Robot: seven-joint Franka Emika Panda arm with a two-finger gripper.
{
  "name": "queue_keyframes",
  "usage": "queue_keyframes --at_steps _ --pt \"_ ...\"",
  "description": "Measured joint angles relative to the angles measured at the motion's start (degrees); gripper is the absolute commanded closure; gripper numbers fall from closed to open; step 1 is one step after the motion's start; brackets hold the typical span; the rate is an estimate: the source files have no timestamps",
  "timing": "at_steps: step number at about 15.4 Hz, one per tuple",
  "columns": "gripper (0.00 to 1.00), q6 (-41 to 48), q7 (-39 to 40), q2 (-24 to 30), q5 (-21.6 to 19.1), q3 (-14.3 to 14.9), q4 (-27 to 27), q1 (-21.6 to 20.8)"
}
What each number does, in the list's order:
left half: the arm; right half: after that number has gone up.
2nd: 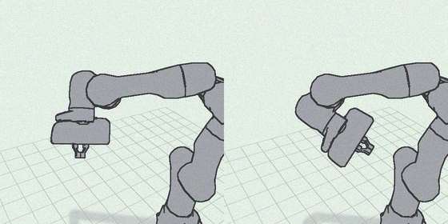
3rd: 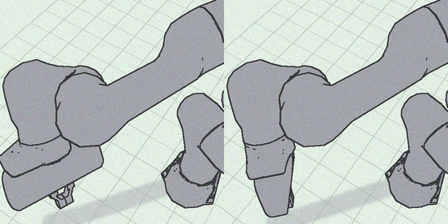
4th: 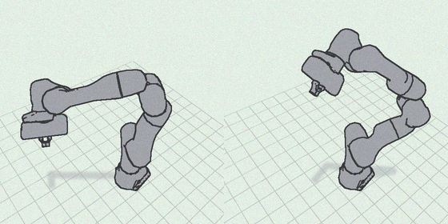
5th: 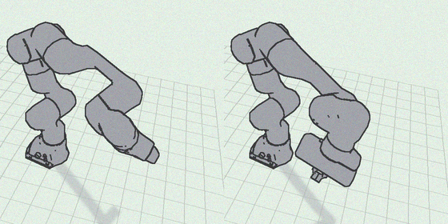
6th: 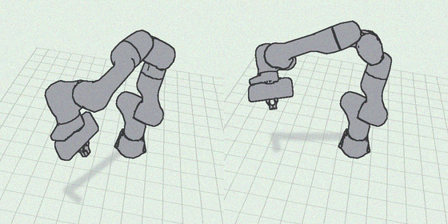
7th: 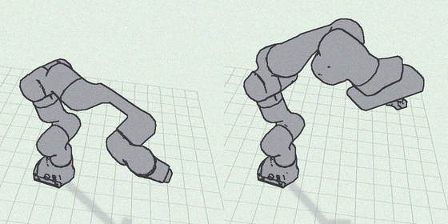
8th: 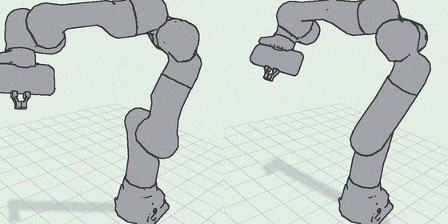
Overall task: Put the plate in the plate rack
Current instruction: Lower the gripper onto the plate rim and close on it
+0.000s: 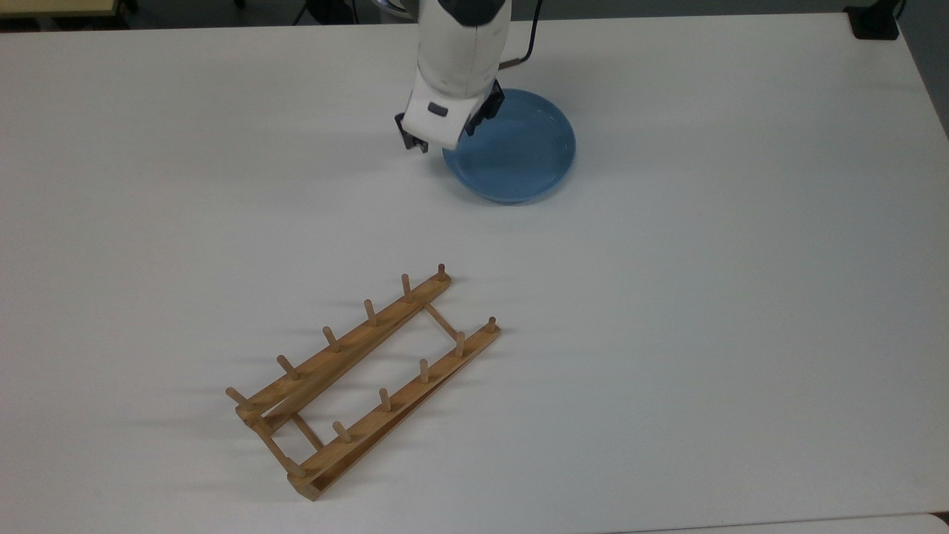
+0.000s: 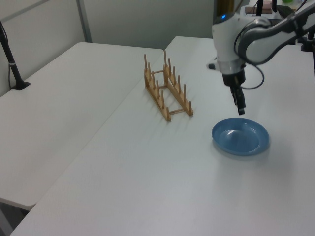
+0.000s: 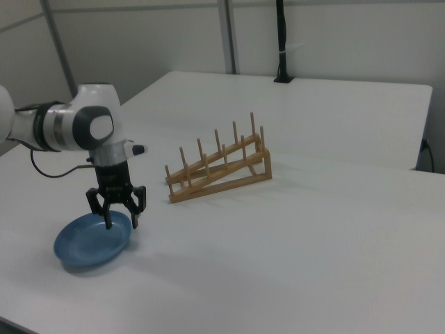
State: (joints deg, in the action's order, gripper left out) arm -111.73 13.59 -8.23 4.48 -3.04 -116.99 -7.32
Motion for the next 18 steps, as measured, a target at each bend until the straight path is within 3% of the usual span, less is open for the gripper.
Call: queue_keyframes --at_steps 4,10,13,18 --pt "0.70 -2.16 -0.28 -3.32 0.19 0.00 0.03 -0.46" --pt "0.94 -2.97 -0.70 -4.78 0.20 0.02 0.24 -0.46" --pt "1.00 -2.97 -0.76 -4.78 0.20 0.02 0.90 -0.46" --pt "1.00 -1.74 -1.73 -4.68 0.20 0.20 5.81 -0.36"
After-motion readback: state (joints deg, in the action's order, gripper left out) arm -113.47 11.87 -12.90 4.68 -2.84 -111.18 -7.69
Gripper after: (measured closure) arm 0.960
